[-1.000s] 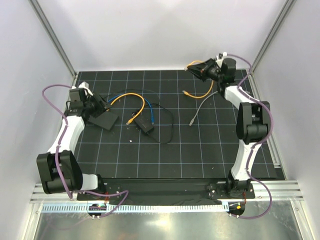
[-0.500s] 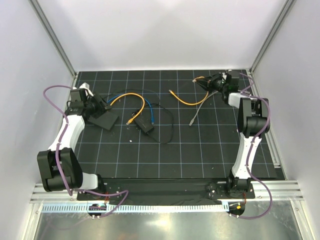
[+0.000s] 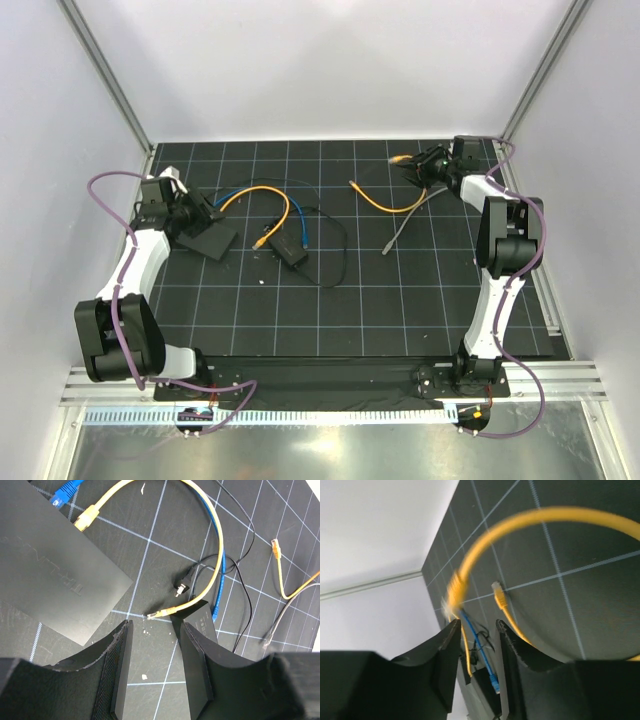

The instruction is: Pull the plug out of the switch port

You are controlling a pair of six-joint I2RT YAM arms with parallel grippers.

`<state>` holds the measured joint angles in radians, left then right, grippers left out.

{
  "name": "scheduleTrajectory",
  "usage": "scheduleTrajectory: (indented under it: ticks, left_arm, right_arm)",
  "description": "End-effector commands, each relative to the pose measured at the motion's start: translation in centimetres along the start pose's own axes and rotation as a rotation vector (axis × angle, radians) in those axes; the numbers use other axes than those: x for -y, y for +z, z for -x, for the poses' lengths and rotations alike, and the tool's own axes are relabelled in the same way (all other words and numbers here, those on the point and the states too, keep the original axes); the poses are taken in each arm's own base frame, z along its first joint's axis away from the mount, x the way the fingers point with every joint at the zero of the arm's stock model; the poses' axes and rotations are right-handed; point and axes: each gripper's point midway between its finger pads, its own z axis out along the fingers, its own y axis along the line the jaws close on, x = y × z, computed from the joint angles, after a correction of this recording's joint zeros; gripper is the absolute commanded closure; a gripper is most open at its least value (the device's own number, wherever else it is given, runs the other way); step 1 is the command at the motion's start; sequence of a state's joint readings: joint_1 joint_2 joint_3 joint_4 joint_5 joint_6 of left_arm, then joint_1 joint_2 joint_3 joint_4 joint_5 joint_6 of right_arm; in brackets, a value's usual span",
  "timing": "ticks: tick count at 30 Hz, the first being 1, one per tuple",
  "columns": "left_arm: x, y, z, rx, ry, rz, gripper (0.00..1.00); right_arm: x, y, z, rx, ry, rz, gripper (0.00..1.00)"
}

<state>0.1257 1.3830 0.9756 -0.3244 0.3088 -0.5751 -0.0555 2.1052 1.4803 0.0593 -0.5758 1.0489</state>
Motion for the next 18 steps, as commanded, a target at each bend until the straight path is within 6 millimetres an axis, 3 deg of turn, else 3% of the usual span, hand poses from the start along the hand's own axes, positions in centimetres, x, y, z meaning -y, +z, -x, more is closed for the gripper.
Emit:
scheduleTrajectory:
  ticks: [1,5,6,9,11,12,13,15,16,18]
  left_arm:
    - [0.4,-0.3,0.9,0.023,0.002,-0.006,0.53]
    - [0.1,-0.5,1.2,0.038,0.006,0.012,0.53]
    - [0.1,-0.7,1.4,0.045,0.006,0.012,0.53]
    - [-0.2,-0.9,1.6,0.058,0.007,0.030,0.53]
    - [-0.7,-1.1,2.0,0.074,0.005,0.055,0.53]
    - [-0.9,-1.2,2.1,0.081,0.005,0.069,0.53]
    - [-1.1,-1.3,2.2,0.087,0.006,0.079,0.53]
    - [-2.0,-1.6,2.5,0.104,-0.003,0.130,0.53]
    - [-2.4,-1.7,2.6,0.109,-0.010,0.146,0.53]
    - [-3.0,-1.8,2.6,0.112,-0.019,0.179,0.53]
  right_arm:
    - [0.4,-0.5,1.6,0.054,-0.113,-0.068,0.56]
    - [0.5,-2.6,2.4,0.118,-0.251,-0.209,0.42]
    - [1.0,-3.0,3.1,0.167,-0.285,-0.276,0.31]
    - [-0.1,-3.9,3.2,0.204,-0.387,-0.350,0.29]
    - [-2.0,-3.1,1.0,0.185,-0.483,-0.354,0.29]
    - [-3.9,-2.6,0.3,0.192,-0.527,-0.331,0.29]
    - [-5.6,-1.3,-2.5,0.148,-0.579,-0.295,0.29]
    - [-8.5,0.7,-6.3,0.084,-0.638,-0.199,0.29]
    - [-11.1,2.3,-10.1,0.050,-0.677,-0.102,0.30]
    - [-13.7,4.0,-13.8,0.013,-0.712,0.021,0.30]
